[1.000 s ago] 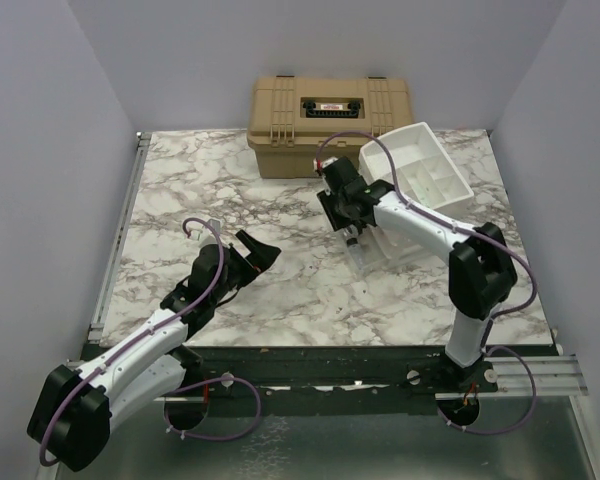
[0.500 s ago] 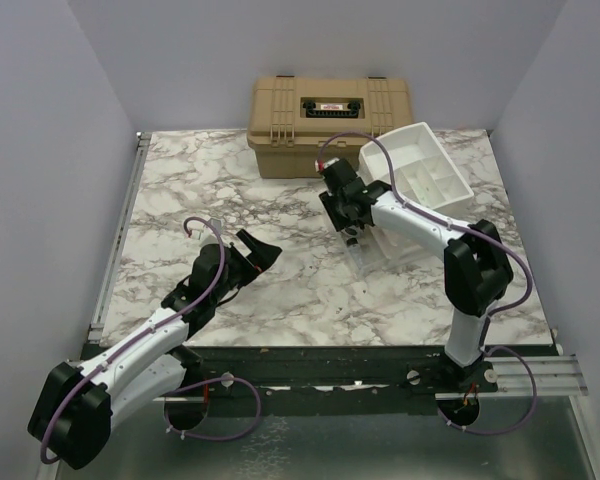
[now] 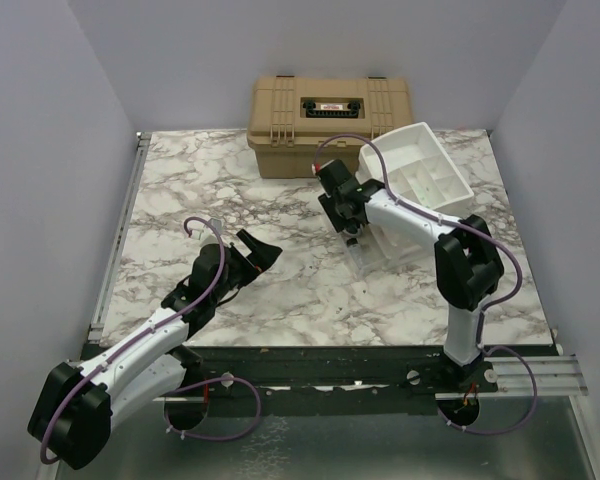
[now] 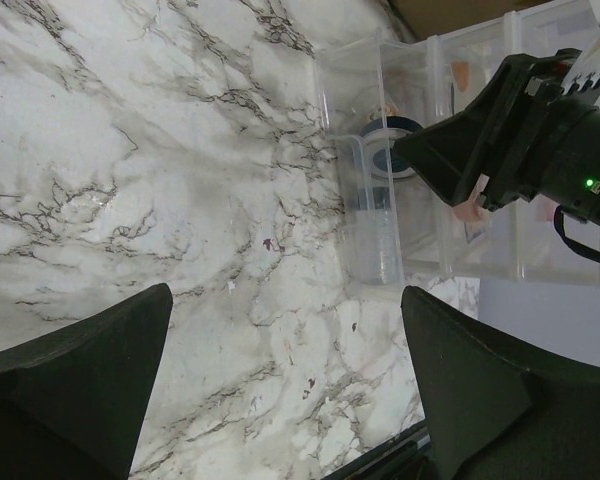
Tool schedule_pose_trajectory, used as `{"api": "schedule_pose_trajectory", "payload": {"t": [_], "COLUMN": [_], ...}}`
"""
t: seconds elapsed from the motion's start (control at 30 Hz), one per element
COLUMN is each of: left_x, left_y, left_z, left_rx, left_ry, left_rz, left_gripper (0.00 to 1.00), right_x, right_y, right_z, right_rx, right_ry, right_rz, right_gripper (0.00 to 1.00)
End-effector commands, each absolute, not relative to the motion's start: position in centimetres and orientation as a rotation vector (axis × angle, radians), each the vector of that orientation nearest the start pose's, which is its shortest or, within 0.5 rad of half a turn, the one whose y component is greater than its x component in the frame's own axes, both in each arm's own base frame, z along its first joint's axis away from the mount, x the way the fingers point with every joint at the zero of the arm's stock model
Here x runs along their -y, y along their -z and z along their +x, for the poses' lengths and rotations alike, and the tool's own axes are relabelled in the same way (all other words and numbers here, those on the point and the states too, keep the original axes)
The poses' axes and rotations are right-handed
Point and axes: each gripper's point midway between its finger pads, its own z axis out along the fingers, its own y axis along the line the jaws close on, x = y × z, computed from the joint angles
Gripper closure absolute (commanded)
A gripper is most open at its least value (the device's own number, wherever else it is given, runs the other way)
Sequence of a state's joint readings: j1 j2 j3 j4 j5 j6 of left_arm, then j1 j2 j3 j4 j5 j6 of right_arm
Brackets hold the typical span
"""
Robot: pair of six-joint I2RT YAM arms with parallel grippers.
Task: Organize the makeup
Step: Place the makeup in the drawer.
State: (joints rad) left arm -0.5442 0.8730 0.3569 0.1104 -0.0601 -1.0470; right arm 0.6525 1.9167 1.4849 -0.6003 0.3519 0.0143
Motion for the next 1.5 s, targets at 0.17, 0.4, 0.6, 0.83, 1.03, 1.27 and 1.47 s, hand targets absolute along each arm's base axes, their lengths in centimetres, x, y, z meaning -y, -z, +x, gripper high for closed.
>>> {"api": "schedule_pose_trajectory", "payload": {"t": [0.17, 0.4, 0.6, 0.83, 1.03, 1.27, 1.47], "left_x": [18.7, 18.7, 18.6, 18.8, 18.8, 19.6, 19.7], "left_y": [-13.5, -13.5, -13.4, -13.6, -13.8, -13.8, -13.7], "left_z": [25.7, 25.6, 25.6, 25.7, 25.8, 26.2, 26.1], "left_rx": [-2.012, -2.011, -2.014, -2.011, -2.006, -2.024, -2.028], "left_ry": [0.976, 0.977, 0.974, 0.981, 0.985, 1.007, 1.012], "left_rz": [-0.548, -0.546, -0.548, -0.545, -0.544, -0.524, -0.522], "left_gripper": [0.01, 0.01, 0.01, 0.01, 0.01, 0.01, 0.01], "right_x": [-21.1, -21.8, -22.9, -25.0, -25.5, -25.4, -22.6], "right_y": [-7.3, -5.0, -5.9, -10.7, -13.8, -14.8, -8.4], "right_z": [39.2, 38.5, 39.8, 41.9, 41.1, 39.9, 38.7], "right_rx": [-2.457, -2.515, -2.478, -2.377, -2.352, -2.365, -2.482], "right_ry": [0.315, 0.264, 0.241, 0.153, 0.074, -0.002, 0.164], "right_rz": [-0.82, -0.89, -0.893, -0.824, -0.816, -0.668, -0.616], "right_gripper": [0.43, 0.51, 0.5, 0.43, 0.41, 0.54, 0.62]}}
